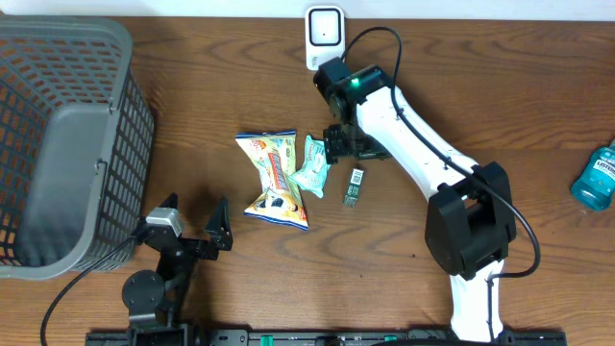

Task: Scan the item barcode

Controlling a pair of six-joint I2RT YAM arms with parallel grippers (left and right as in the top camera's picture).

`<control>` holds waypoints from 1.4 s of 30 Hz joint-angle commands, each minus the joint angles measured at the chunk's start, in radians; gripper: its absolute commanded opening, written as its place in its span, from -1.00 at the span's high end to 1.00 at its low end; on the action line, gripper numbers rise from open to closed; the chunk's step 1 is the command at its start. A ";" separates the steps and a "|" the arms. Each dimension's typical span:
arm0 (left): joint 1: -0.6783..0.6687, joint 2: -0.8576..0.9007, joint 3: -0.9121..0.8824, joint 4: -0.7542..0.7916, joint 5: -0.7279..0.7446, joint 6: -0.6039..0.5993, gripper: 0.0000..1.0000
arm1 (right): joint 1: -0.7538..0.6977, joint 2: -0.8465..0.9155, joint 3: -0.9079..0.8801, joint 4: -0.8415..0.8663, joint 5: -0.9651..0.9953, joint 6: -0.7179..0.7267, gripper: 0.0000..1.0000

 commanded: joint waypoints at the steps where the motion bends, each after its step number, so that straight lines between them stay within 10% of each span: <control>1: -0.003 -0.007 -0.019 -0.032 0.009 0.002 -0.95 | -0.009 0.000 0.017 -0.016 -0.002 0.076 -0.74; 7: -0.003 -0.007 -0.019 -0.032 0.009 0.002 -0.95 | -0.049 0.000 0.015 -0.014 -0.027 0.088 -0.27; 12: -0.003 -0.007 -0.019 -0.032 0.009 0.002 -0.96 | -0.107 0.003 -0.019 0.018 -0.153 0.071 -0.64; 23: -0.003 -0.007 -0.019 -0.032 0.009 0.002 -0.95 | -0.359 0.027 -0.149 0.116 -0.797 -0.172 -0.62; 26: -0.003 -0.007 -0.019 -0.032 0.009 0.002 -0.95 | -0.413 0.034 -0.153 0.105 -0.980 -0.268 -0.99; 31: -0.003 -0.007 -0.019 -0.032 0.009 0.002 -0.95 | -0.466 0.034 -0.153 0.091 -1.088 -0.396 -0.98; 42: -0.003 -0.007 -0.019 -0.032 0.009 0.002 -0.95 | -0.473 0.051 -0.153 0.016 -1.027 0.018 -0.98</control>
